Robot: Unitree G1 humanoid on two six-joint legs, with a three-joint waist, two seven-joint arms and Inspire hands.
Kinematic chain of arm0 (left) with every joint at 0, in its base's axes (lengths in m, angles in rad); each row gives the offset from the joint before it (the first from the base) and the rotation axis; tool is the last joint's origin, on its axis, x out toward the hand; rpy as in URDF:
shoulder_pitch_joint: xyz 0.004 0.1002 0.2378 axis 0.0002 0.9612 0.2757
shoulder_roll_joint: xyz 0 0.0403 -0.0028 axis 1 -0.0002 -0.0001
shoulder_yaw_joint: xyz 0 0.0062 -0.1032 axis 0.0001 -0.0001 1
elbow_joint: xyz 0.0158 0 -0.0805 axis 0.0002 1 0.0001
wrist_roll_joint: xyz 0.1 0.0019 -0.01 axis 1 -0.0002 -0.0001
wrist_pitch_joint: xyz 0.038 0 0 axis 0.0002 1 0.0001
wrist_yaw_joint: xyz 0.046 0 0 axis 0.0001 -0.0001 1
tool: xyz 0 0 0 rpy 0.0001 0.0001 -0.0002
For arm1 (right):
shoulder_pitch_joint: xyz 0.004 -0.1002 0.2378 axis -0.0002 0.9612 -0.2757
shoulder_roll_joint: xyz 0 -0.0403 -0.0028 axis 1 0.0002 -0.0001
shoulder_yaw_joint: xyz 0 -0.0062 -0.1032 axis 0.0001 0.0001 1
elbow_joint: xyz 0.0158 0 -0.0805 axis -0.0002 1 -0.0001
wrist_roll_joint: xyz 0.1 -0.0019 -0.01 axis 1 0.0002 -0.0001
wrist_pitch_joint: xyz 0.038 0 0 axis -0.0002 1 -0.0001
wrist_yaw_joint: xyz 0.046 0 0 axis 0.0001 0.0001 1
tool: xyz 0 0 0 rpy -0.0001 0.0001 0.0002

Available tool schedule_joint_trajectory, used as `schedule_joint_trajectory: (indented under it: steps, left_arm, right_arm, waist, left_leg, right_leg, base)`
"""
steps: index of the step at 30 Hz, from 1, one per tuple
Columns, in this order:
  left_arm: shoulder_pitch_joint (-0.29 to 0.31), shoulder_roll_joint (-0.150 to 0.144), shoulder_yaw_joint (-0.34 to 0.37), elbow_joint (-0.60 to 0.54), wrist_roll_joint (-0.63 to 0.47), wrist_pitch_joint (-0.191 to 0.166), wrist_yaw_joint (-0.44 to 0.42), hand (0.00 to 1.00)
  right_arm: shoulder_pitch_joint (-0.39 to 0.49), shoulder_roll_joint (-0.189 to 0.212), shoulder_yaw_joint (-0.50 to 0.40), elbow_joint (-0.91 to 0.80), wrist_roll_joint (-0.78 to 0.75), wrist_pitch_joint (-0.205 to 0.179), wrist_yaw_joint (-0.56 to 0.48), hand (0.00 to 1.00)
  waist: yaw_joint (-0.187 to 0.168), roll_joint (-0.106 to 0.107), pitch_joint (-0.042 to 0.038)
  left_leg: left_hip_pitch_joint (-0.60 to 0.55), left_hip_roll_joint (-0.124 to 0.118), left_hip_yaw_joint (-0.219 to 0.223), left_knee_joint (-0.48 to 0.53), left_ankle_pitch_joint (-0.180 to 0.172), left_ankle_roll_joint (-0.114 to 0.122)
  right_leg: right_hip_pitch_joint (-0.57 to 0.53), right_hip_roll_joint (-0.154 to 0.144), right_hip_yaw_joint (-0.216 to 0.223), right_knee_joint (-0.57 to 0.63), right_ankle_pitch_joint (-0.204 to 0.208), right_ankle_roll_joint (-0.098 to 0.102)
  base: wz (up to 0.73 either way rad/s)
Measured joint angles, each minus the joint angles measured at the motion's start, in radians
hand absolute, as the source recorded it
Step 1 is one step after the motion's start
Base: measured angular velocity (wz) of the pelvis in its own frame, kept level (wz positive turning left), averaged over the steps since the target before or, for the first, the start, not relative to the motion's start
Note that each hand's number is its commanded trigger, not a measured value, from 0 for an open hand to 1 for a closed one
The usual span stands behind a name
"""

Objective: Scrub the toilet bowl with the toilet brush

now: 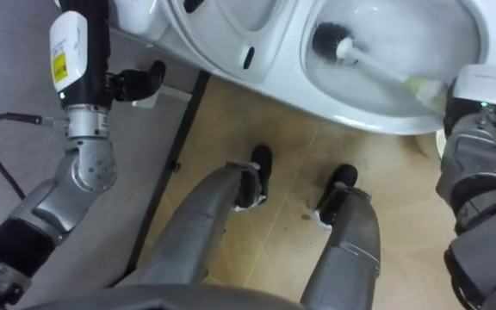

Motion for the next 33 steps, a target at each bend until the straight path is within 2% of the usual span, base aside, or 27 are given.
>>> schedule_joint_trajectory:
  steps: [2, 4, 7, 9, 10, 12, 14, 15, 16, 17, 19, 21, 24, 29, 31, 33]
  left_arm:
    - [0.013, 0.001, 0.019, -0.020, 0.027, 0.001, 0.000, 0.00]
    - [0.018, -0.003, 0.037, -0.027, 0.069, 0.004, -0.002, 0.00]
    - [0.018, -0.011, 0.043, -0.026, 0.107, 0.021, -0.008, 0.00]
    - [0.018, -0.016, 0.042, -0.023, 0.124, 0.029, -0.020, 0.00]
    - [0.018, -0.016, 0.042, -0.024, 0.125, 0.028, -0.022, 0.00]
    - [0.017, -0.015, 0.027, -0.025, 0.123, 0.028, -0.033, 0.00]
    - [0.016, -0.015, 0.019, -0.026, 0.122, 0.028, -0.039, 0.00]
    - [0.015, -0.017, 0.014, -0.023, 0.121, 0.029, -0.039, 0.00]
    - [0.014, -0.025, 0.006, -0.020, 0.112, 0.030, -0.039, 0.00]
    - [0.015, -0.027, 0.003, -0.018, 0.105, 0.030, -0.039, 0.00]
    - [0.025, -0.030, -0.002, -0.018, 0.068, 0.029, -0.047, 0.00]
    - [0.045, -0.043, -0.002, -0.015, 0.034, 0.031, -0.050, 0.00]
    - [0.078, -0.057, 0.008, 0.005, 0.032, 0.023, -0.042, 0.00]
    - [0.121, -0.062, 0.026, 0.013, -0.011, -0.009, -0.031, 0.00]
    - [0.127, -0.062, 0.036, 0.010, -0.036, -0.018, -0.024, 0.00]
    - [0.120, -0.059, 0.034, 0.001, -0.058, -0.017, -0.025, 0.00]
  right_arm:
    - [-0.008, 0.000, -0.061, 0.010, 0.022, -0.031, 0.022, 1.00]
    - [-0.014, 0.000, -0.084, 0.014, -0.030, -0.042, 0.039, 1.00]
    - [-0.026, 0.000, -0.092, 0.032, -0.187, -0.045, 0.051, 1.00]
    - [-0.027, -0.001, -0.067, 0.037, -0.366, -0.033, 0.053, 1.00]
    - [-0.027, -0.003, -0.051, 0.037, -0.405, -0.027, 0.053, 1.00]
    - [-0.019, -0.025, 0.023, 0.034, -0.535, 0.022, 0.056, 1.00]
    - [-0.009, -0.036, 0.062, 0.023, -0.542, 0.052, 0.057, 1.00]
    - [-0.010, -0.037, 0.072, 0.011, -0.544, 0.064, 0.059, 1.00]
    - [-0.009, -0.044, 0.086, -0.003, -0.550, 0.083, 0.062, 1.00]
    - [-0.006, -0.045, 0.090, -0.008, -0.554, 0.091, 0.064, 1.00]
    - [0.011, -0.027, 0.092, -0.019, -0.557, 0.113, 0.063, 1.00]
    - [0.032, 0.003, 0.091, -0.020, -0.574, 0.145, 0.055, 1.00]
    - [0.052, 0.034, 0.091, -0.022, -0.602, 0.168, 0.048, 1.00]
    - [0.117, 0.093, 0.062, -0.039, -0.591, 0.177, 0.051, 1.00]
    - [0.118, 0.097, 0.064, -0.044, -0.573, 0.179, 0.053, 1.00]
    - [0.096, 0.083, 0.068, -0.038, -0.554, 0.178, 0.072, 1.00]
  waist:
    - [-0.019, -0.010, 0.0001]
    - [-0.040, -0.021, -0.0004]
    - [-0.036, -0.021, -0.0006]
    - [-0.035, -0.020, -0.0015]
    - [-0.032, -0.020, -0.0015]
    - [-0.003, -0.017, -0.0030]
    - [0.022, -0.013, -0.0039]
    - [0.025, -0.003, -0.0036]
    - [0.026, 0.019, -0.0045]
    - [0.032, 0.027, -0.0069]
    - [0.046, 0.039, -0.0086]
    - [0.038, 0.054, -0.0128]
    - [0.014, 0.073, -0.0208]
    - [-0.024, 0.075, -0.0218]
    - [-0.017, 0.077, -0.0228]
    - [-0.005, 0.074, -0.0207]
  left_leg:
    - [-0.015, -0.013, 0.000, 0.004, 0.005, 0.007]
    - [-0.030, -0.027, 0.002, 0.009, 0.011, 0.013]
    - [-0.042, -0.029, 0.005, 0.033, 0.006, 0.020]
    - [-0.043, -0.038, 0.008, 0.039, 0.004, 0.025]
    - [-0.042, -0.039, 0.008, 0.039, 0.003, 0.025]
    - [-0.039, -0.032, 0.015, 0.042, 0.002, 0.028]
    - [-0.035, -0.021, 0.014, 0.040, 0.000, 0.027]
    - [-0.032, -0.018, 0.009, 0.040, -0.001, 0.024]
    - [-0.029, -0.013, 0.001, 0.039, -0.001, 0.023]
    - [-0.026, -0.010, 0.001, 0.036, -0.002, 0.022]
    - [-0.004, -0.008, 0.002, 0.017, -0.002, 0.016]
    - [0.031, -0.004, 0.001, -0.010, -0.002, 0.009]
    - [0.058, 0.003, -0.010, -0.032, -0.005, -0.001]
    - [0.103, 0.016, -0.008, -0.059, -0.001, -0.009]
    - [0.101, 0.029, 0.005, -0.055, -0.002, -0.010]
    - [0.096, 0.032, 0.005, -0.047, -0.002, -0.010]
  right_leg:
    - [-0.020, -0.021, -0.004, 0.020, -0.005, 0.000]
    - [-0.038, -0.042, -0.004, 0.043, -0.011, 0.001]
    - [-0.051, -0.046, 0.002, 0.056, -0.012, 0.005]
    - [-0.055, -0.056, 0.006, 0.068, -0.014, 0.010]
    - [-0.055, -0.055, 0.008, 0.067, -0.013, 0.011]
    - [-0.052, -0.049, 0.012, 0.062, -0.009, 0.013]
    - [-0.044, -0.034, 0.011, 0.046, -0.002, 0.011]
    - [-0.037, -0.024, 0.012, 0.040, -0.001, 0.012]
    - [-0.021, -0.016, 0.000, 0.024, -0.001, 0.014]
    - [-0.015, -0.010, -0.002, 0.015, 0.001, 0.014]
    - [0.006, 0.001, -0.004, -0.009, 0.007, 0.011]
    - [0.040, 0.010, -0.009, -0.032, 0.007, 0.010]
    - [0.080, 0.019, -0.031, -0.061, 0.003, 0.005]
    - [0.134, 0.044, -0.029, -0.100, -0.006, 0.006]
    - [0.139, 0.050, -0.030, -0.109, -0.004, 0.002]
    - [0.135, 0.051, -0.029, -0.105, -0.005, -0.001]
  base:
    - [0.17]
    - [0.21]
    - [-0.05]
    - [0.00]
    - [-0.04]
    - [-0.11]
    - [-0.12]
    - [-0.04]
    - [0.04]
    - [-0.06]
    - [-0.12]
    - [0.00]
    - [0.06]
    - [0.11]
    - [-0.07]
    - [-0.02]
